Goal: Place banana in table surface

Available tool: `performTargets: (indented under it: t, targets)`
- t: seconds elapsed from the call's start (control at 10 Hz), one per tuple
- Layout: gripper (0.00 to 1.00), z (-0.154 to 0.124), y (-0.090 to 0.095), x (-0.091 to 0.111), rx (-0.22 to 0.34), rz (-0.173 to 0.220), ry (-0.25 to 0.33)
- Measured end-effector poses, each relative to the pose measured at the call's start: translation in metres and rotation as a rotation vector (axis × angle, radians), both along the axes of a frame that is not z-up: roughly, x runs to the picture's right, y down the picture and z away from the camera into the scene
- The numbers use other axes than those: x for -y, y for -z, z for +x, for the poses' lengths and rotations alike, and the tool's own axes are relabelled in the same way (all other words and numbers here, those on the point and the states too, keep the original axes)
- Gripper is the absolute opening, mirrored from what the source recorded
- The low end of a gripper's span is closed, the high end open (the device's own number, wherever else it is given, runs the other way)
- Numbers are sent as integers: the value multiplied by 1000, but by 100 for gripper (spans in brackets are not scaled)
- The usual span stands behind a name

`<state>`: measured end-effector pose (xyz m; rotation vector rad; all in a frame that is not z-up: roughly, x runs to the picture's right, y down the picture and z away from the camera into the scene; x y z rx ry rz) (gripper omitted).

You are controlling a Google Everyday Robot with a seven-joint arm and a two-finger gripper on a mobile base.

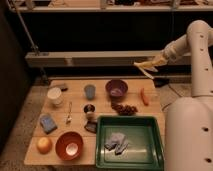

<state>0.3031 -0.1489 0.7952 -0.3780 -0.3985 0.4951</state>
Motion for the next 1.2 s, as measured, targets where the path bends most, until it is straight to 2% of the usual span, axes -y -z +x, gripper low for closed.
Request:
performTargets:
  t: [0.2, 0.3, 0.6, 0.7, 0.8, 0.9, 1.1, 1.2]
  targets:
    - [0, 0, -3, -1, -3, -2, -3]
    - [0, -1, -13, -6, -12, -4, -9]
    - [0, -8, -46, -42, -44, 54, -18]
    - [0, -13, -75, -74, -62, 65, -14]
    - [0, -21, -99, -96, -81, 38, -5]
    - [0, -26, -114, -111, -101, 1, -9]
    - [3, -43, -135, -138, -143, -98, -50]
    - [4, -47, -138, -145, -150, -126, -58]
